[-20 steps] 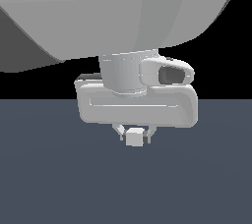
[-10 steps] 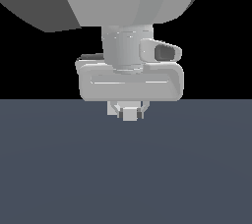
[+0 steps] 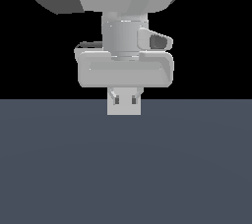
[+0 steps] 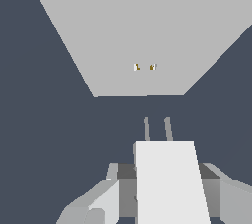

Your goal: Plug the charger into the wall socket.

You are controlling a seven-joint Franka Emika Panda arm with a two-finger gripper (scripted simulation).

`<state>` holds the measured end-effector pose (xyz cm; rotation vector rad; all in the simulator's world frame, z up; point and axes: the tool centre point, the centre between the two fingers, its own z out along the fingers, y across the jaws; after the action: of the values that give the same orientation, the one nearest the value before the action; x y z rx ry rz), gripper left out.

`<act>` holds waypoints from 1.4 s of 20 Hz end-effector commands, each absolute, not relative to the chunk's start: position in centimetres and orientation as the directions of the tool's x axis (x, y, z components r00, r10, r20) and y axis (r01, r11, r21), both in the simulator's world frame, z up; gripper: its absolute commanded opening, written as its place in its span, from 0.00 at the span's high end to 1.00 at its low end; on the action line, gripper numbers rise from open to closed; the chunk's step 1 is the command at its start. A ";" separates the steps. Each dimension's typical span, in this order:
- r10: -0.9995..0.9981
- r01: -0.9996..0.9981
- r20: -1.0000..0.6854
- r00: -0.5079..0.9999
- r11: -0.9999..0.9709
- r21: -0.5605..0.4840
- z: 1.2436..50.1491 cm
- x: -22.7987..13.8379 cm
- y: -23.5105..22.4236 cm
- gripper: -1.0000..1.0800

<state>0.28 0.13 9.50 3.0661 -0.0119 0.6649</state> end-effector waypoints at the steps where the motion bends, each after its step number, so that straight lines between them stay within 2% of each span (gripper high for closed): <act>1: 0.006 0.006 0.413 0.911 -1.000 0.002 9.8 0.5 0.4 1.00; 14: 0.014 0.015 0.412 0.911 -1.000 0.000 10.1 1.0 0.5 1.00; 28: 0.013 0.015 0.412 0.911 -1.000 -0.001 10.0 5.3 0.6 1.00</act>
<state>4.89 0.59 10.02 3.0750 0.0223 0.6621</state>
